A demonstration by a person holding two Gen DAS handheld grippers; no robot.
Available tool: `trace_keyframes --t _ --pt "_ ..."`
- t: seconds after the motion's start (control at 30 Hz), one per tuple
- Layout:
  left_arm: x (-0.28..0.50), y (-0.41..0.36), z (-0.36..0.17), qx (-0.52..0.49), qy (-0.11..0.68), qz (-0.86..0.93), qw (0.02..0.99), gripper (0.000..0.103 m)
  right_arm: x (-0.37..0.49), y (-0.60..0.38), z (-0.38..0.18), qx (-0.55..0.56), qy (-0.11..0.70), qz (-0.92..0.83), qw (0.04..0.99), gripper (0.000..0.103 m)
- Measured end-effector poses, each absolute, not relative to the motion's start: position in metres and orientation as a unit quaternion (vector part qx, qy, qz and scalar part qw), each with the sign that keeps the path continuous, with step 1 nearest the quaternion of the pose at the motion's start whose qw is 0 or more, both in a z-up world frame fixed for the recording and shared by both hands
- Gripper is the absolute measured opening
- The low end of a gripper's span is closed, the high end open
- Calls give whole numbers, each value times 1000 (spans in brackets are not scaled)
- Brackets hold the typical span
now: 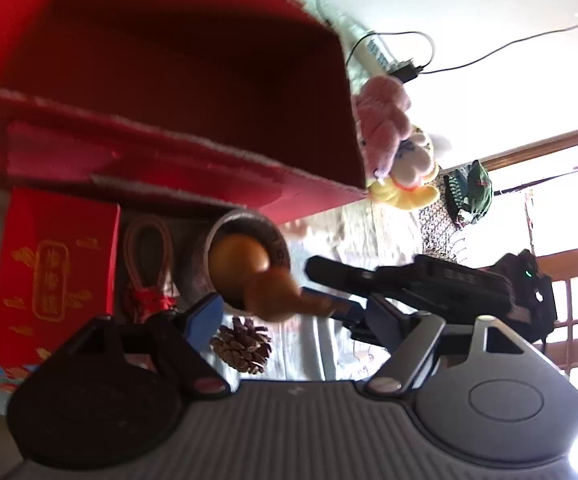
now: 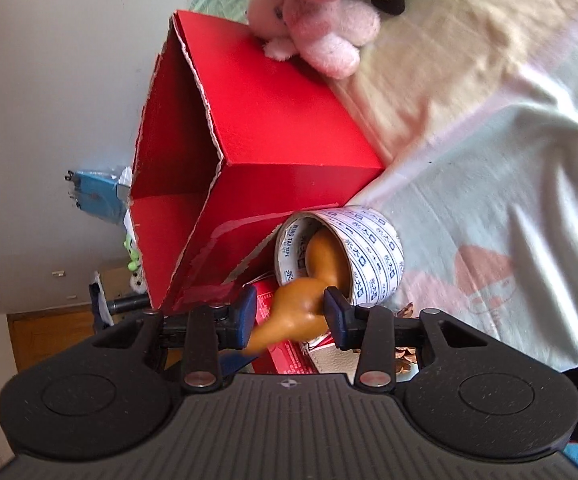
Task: Organize objects
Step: 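Close the right gripper on the orange gourd inside the white tape roll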
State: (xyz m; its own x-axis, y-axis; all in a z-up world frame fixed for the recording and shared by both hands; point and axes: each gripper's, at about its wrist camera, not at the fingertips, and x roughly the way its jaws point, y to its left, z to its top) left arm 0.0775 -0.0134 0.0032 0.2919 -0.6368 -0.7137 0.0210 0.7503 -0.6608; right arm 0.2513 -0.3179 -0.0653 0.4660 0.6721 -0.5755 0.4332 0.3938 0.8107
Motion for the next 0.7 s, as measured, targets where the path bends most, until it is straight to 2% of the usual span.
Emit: trace_keyframes --t 0.13,0.33,0.37,0.4,0.47,0.63,0.7 --pt "70 -16 9 -232 552 -202 775 84 256 -315 -69 530 531 96 654 41" --pt "77 -44 -11 -190 581 -202 765 84 268 -304 -72 508 560 113 644 43" --pt "79 -46 -14 -186 584 -199 765 81 269 -302 -71 505 561 114 646 43" --pt "80 -46 -16 -224 568 -121 783 76 270 -301 -71 503 561 115 647 44" --pt "82 -45 -20 -217 570 -112 784 71 270 -299 -72 505 563 113 644 44" --pt "81 -56 -8 -126 551 -86 820 60 270 -302 -79 526 555 92 637 45" --pt "83 -62 -10 -107 553 -94 821 48 270 -304 -83 536 554 91 631 45"
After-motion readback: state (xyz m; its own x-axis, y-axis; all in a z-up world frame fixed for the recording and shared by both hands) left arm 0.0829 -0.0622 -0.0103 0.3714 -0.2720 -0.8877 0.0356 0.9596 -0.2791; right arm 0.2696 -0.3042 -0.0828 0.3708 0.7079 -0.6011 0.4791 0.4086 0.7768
